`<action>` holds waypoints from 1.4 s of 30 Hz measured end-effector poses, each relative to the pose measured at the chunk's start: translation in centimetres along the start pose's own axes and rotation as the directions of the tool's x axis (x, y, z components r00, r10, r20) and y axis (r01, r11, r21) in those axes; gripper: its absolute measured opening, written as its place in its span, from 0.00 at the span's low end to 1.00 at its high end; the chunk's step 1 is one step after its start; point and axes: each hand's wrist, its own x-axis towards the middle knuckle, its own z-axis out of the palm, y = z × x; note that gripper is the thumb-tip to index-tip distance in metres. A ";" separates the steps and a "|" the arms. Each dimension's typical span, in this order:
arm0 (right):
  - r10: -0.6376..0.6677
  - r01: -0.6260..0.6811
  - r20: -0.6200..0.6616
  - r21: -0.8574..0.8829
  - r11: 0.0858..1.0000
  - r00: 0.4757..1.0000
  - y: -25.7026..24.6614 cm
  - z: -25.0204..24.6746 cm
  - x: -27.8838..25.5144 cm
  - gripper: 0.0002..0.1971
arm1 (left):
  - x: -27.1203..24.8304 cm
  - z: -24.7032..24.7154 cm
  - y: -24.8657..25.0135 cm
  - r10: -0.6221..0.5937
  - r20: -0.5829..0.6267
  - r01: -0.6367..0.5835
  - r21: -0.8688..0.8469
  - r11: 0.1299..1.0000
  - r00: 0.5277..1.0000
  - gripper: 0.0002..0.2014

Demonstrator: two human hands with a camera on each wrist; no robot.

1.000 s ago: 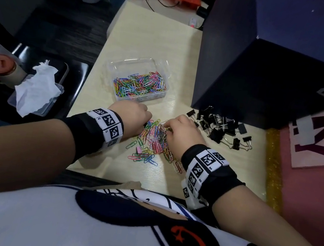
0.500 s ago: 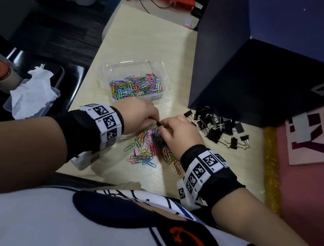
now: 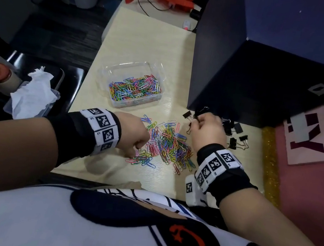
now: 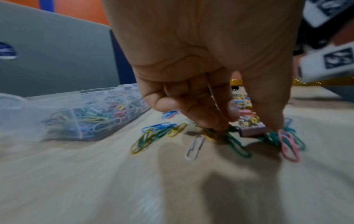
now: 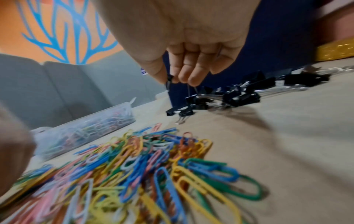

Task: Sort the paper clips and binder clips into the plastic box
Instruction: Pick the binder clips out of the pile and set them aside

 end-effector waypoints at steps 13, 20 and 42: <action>-0.044 0.044 0.022 0.018 0.999 0.999 0.9 1.0 -1.4 0.13 | 0.1 0.3 1.1 -0.031 -0.128 0.044 0.097 0.994 0.991 0.06; -0.399 0.382 0.281 0.117 0.917 0.873 -0.7 1.2 -2.8 0.10 | 0.4 -1.5 0.2 -0.015 -0.364 -0.050 -0.169 0.984 0.931 0.09; 0.044 -0.042 -0.018 0.093 0.995 0.999 1.7 -0.7 -1.0 0.12 | 0.5 -1.9 -3.2 -0.394 -0.500 0.369 -0.154 0.917 0.771 0.12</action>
